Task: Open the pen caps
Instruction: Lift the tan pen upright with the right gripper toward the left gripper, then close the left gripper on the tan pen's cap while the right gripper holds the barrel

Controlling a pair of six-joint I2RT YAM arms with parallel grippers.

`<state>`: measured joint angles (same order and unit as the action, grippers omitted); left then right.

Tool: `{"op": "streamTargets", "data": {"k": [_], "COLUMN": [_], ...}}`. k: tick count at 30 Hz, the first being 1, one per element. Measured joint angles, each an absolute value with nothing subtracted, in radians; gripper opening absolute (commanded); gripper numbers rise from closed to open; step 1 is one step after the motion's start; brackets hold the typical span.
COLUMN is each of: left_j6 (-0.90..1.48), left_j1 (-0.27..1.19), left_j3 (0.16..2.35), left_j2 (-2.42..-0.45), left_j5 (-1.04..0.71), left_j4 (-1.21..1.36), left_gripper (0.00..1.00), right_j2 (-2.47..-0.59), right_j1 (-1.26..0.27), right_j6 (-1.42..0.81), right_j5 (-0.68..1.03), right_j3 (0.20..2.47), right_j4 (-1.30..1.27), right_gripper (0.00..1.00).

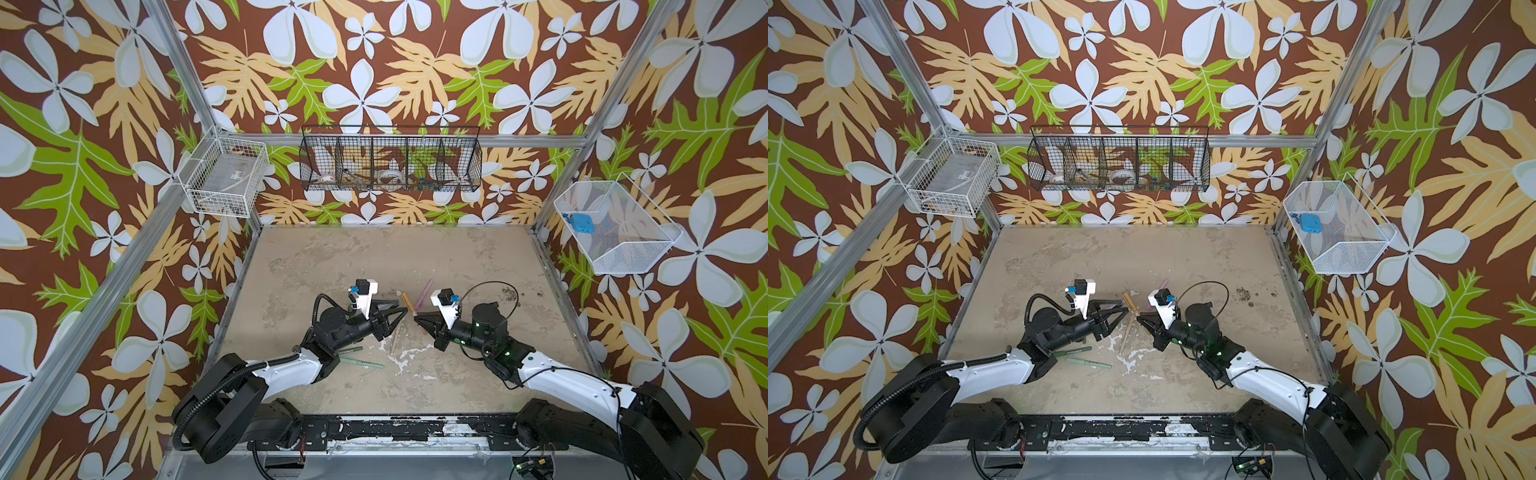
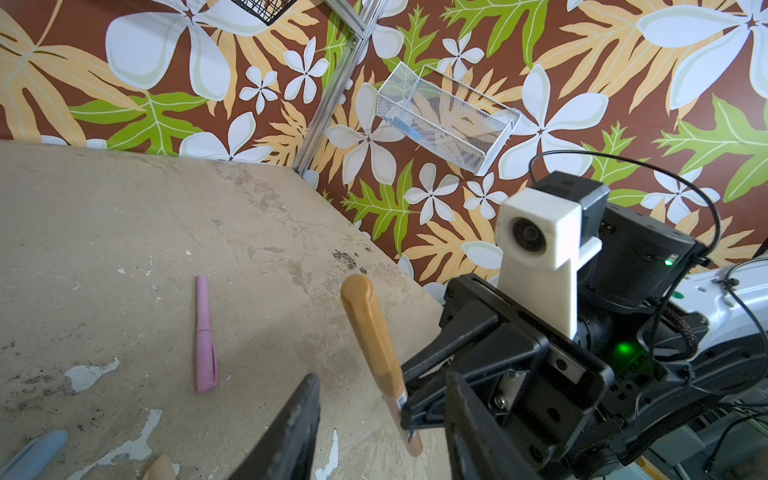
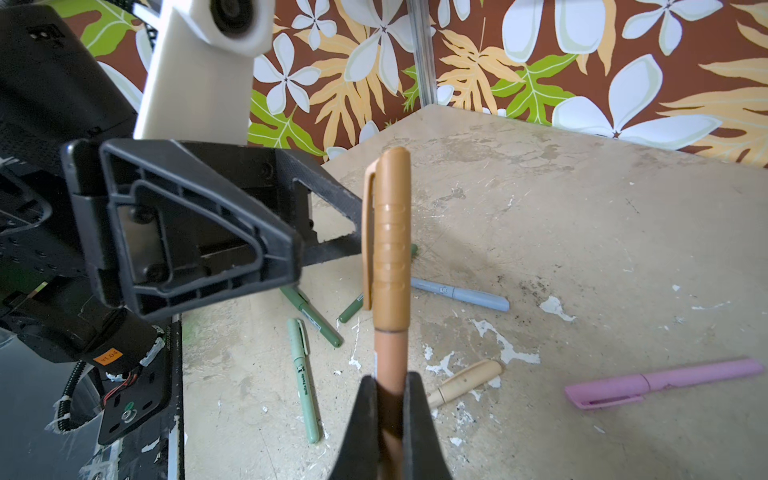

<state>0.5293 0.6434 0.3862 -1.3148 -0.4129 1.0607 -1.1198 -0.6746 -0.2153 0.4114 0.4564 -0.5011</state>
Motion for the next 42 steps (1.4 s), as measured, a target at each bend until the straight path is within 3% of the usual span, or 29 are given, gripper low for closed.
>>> {"op": "streamTargets", "data": {"k": [16,23,25,27,29,32,35,42], "left_j6": [0.556,0.570,0.572,0.571,0.566,0.558,0.547,0.521], "left_j1": [0.643,0.643,0.643,0.644,0.643,0.643,0.643,0.643], "left_j3": [0.389,0.388,0.388,0.386,0.381,0.381,0.384,0.388], "left_j2": [-1.309,-1.309,-1.306,-1.297,-1.289,-1.282,-1.281,-1.283], "left_j5": [-0.416,-0.407,-0.409,-0.418,-0.416,-0.405,-0.405,-0.443], "left_j4": [1.074,1.073,1.073,1.074,1.073,1.072,1.066,1.066], "left_gripper": [0.36,0.20,0.15,0.08,0.00,0.00,0.00,0.00], "right_j2": [-1.184,-1.187,-1.186,-1.180,-1.172,-1.170,-1.165,-1.151], "right_j1": [-0.760,-0.766,-0.766,-0.767,-0.767,-0.756,-0.727,-0.707], "right_j6": [-0.152,-0.139,-0.129,-0.129,-0.131,-0.131,-0.135,-0.145], "right_j5": [0.385,0.370,0.370,0.370,0.361,0.360,0.388,0.498], "right_j3": [0.495,0.497,0.497,0.493,0.484,0.482,0.477,0.465], "right_j4": [-0.507,-0.508,-0.508,-0.509,-0.509,-0.504,-0.508,-0.519], "right_gripper": [0.00,0.00,0.09,0.31,0.46,0.62,0.59,0.40]}}
